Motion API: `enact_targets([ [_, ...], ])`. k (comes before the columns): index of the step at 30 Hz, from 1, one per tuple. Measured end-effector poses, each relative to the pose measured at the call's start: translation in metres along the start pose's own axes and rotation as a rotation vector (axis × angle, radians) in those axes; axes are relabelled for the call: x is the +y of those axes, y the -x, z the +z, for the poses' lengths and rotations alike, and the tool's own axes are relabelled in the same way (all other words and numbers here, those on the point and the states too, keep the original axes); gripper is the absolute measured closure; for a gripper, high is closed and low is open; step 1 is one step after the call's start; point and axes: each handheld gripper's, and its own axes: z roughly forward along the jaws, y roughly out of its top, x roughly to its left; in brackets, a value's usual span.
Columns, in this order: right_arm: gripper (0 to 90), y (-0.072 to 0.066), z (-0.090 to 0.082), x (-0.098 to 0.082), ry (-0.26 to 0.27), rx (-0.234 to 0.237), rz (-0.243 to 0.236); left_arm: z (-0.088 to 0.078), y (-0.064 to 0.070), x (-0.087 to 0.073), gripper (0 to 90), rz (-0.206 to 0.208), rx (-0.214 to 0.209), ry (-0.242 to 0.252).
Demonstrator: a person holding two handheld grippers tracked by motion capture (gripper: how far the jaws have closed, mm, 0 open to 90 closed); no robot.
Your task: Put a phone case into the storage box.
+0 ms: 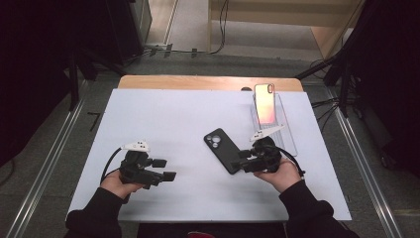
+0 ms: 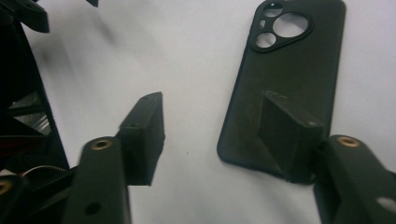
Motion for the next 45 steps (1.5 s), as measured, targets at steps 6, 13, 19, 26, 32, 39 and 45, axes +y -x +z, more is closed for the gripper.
enact_targets([
  [6, 30.1, 0.002, -0.022, -0.016, 0.050, 0.040, 0.005, 0.001, 0.002, -0.001, 27.9, -0.007, -0.014, 0.005],
  [13, 25.8, 0.009, -0.039, -0.037, 0.083, 0.045, 0.013, 0.002, 0.003, -0.003, 27.9, -0.021, -0.015, 0.002],
  [19, 17.4, 0.016, -0.041, -0.054, 0.069, 0.035, 0.030, 0.000, 0.004, -0.005, 27.9, -0.027, -0.021, 0.013],
  [26, 14.3, 0.018, -0.042, -0.060, 0.040, 0.038, 0.046, -0.003, 0.005, -0.010, 27.9, -0.026, -0.003, 0.014],
  [32, 14.3, 0.014, -0.039, -0.055, 0.036, 0.047, 0.029, -0.003, 0.004, -0.010, 27.9, -0.023, 0.002, 0.009],
  [39, 14.1, 0.007, -0.039, -0.035, 0.093, 0.020, 0.040, -0.003, 0.002, -0.010, 27.9, -0.026, 0.009, 0.018],
  [45, 14.1, 0.004, -0.031, -0.010, 0.098, -0.038, 0.047, -0.004, 0.003, -0.010, 27.9, -0.022, 0.011, 0.018],
])
